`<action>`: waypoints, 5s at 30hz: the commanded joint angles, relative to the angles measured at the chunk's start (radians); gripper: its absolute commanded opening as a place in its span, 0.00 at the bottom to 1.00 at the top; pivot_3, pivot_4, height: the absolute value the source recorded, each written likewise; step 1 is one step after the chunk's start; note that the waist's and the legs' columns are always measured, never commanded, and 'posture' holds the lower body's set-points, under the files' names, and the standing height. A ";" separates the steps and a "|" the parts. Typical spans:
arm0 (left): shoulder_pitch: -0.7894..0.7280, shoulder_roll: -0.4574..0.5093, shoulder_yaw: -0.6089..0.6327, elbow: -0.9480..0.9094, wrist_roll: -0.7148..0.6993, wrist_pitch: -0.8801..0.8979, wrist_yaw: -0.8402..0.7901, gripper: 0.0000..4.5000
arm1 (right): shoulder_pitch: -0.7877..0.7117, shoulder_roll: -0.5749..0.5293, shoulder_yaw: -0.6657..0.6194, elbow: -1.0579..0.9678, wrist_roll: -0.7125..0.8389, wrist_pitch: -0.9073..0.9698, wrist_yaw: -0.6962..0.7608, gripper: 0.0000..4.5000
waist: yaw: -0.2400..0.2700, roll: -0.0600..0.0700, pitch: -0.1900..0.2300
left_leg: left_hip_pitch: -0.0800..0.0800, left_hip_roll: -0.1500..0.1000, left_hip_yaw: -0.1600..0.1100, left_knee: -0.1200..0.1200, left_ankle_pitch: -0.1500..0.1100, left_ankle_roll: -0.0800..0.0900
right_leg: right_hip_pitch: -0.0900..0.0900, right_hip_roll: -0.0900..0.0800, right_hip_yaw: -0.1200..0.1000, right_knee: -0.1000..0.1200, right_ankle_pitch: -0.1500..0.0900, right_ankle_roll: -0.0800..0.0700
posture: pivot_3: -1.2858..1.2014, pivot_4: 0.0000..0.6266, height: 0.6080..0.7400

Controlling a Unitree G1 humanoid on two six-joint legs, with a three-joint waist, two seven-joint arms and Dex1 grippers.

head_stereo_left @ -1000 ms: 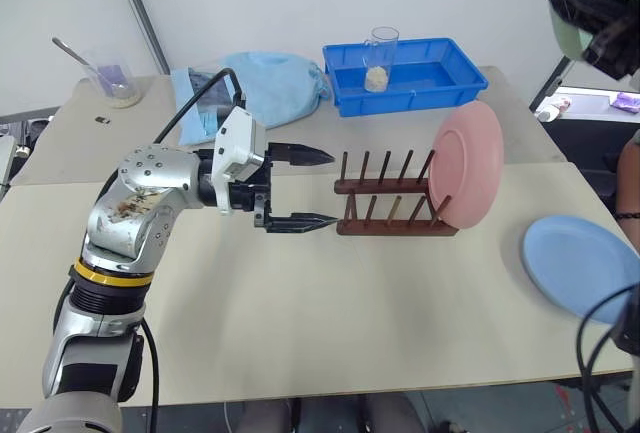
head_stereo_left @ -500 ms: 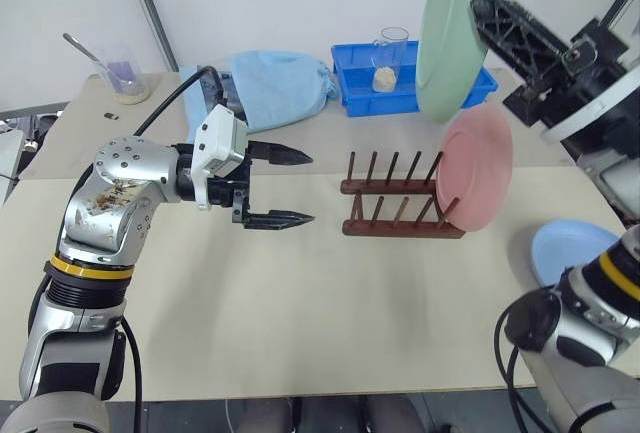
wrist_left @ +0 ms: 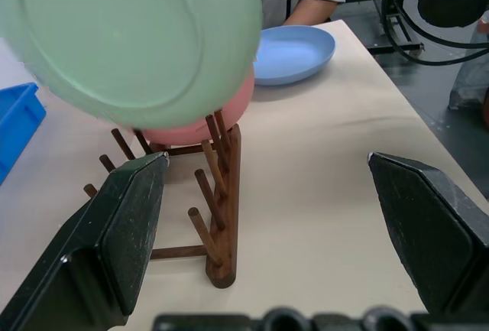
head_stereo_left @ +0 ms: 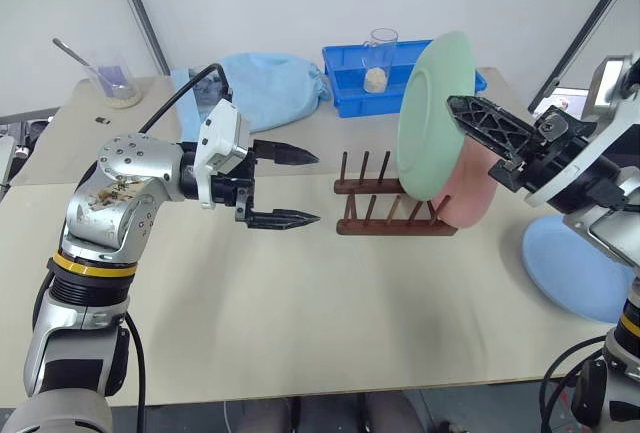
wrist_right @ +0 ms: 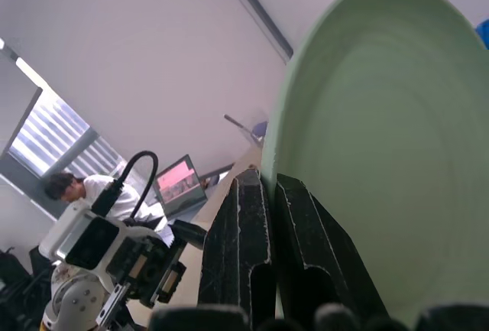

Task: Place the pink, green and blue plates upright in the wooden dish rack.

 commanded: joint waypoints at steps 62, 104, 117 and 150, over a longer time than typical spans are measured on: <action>-0.021 -0.103 -0.071 -0.032 -0.016 -0.060 -0.100 1.00 | 0.746 -0.394 -0.141 -0.202 -1.297 0.163 0.606 0.99 | 0.029 0.000 0.000 | 0.000 0.000 0.004 0.003 -0.002 0.003 | 0.003 0.000 0.002 -0.006 0.003 0.004 | 0.52 0.24 1.00; 0.055 -0.002 0.088 -0.006 -0.013 0.019 0.104 1.00 | -0.275 -0.238 0.081 -0.057 -1.381 -0.042 0.710 0.01 | 0.001 0.009 0.000 | 0.002 0.003 0.004 -0.001 -0.001 0.001 | 0.001 0.002 0.002 -0.006 0.004 0.003 | 0.52 0.24 1.00; 0.068 0.025 0.107 -0.016 -0.037 0.014 0.093 1.00 | -0.412 0.305 -0.124 -0.004 -0.450 0.152 0.124 0.01 | 0.015 0.008 0.000 | -0.005 -0.004 0.000 0.001 0.002 -0.004 | -0.002 -0.005 -0.001 -0.006 0.009 0.007 | 0.52 0.24 1.00; 0.120 0.112 0.098 -0.027 0.004 -0.028 0.022 1.00 | -0.163 0.234 0.185 0.150 -0.274 -0.038 0.136 0.01 | -0.020 0.009 0.000 | -0.003 -0.003 0.002 0.000 -0.001 0.002 | -0.002 -0.002 -0.001 -0.006 0.009 0.007 | 0.52 0.24 1.00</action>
